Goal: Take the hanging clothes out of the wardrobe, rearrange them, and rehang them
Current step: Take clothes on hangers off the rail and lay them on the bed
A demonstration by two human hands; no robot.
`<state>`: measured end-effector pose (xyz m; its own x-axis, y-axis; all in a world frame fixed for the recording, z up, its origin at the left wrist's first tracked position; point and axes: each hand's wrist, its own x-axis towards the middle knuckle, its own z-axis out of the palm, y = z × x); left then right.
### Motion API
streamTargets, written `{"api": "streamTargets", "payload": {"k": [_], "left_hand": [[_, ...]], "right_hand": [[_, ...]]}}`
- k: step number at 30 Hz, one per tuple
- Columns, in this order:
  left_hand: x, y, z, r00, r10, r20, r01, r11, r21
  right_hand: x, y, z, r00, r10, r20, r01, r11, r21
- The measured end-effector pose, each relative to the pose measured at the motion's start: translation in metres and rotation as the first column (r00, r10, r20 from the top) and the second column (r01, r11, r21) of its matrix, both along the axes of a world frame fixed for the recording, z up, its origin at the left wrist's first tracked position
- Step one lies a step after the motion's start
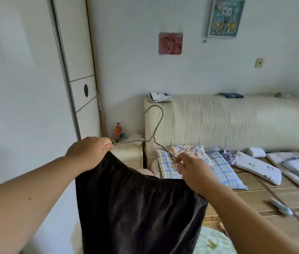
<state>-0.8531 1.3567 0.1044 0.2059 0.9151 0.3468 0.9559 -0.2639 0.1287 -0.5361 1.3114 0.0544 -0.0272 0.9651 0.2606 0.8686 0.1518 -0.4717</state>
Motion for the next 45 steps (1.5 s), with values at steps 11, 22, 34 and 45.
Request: {"api": "streamTargets", "payload": {"k": [11, 22, 34, 45], "left_hand": [[0.084, 0.12, -0.059, 0.961, -0.276, -0.02, 0.272, 0.953, -0.133], [0.176, 0.246, -0.113, 0.738, -0.675, -0.027, 0.642, 0.714, -0.28], [0.292, 0.252, -0.121, 0.411, -0.905, 0.112, 0.867, 0.35, -0.353], [0.415, 0.206, -0.156, 0.298, -0.948, 0.107, 0.878, 0.229, -0.421]], "right_hand": [[0.06, 0.023, -0.047, 0.985, -0.145, -0.095, 0.11, 0.947, -0.302], [0.066, 0.034, -0.077, 0.808, -0.588, -0.047, 0.512, 0.739, -0.438], [0.055, -0.018, -0.086, 0.426, -0.902, -0.075, 0.813, 0.418, -0.405], [0.136, -0.069, -0.129, 0.193, -0.97, -0.146, 0.875, 0.238, -0.421]]}}
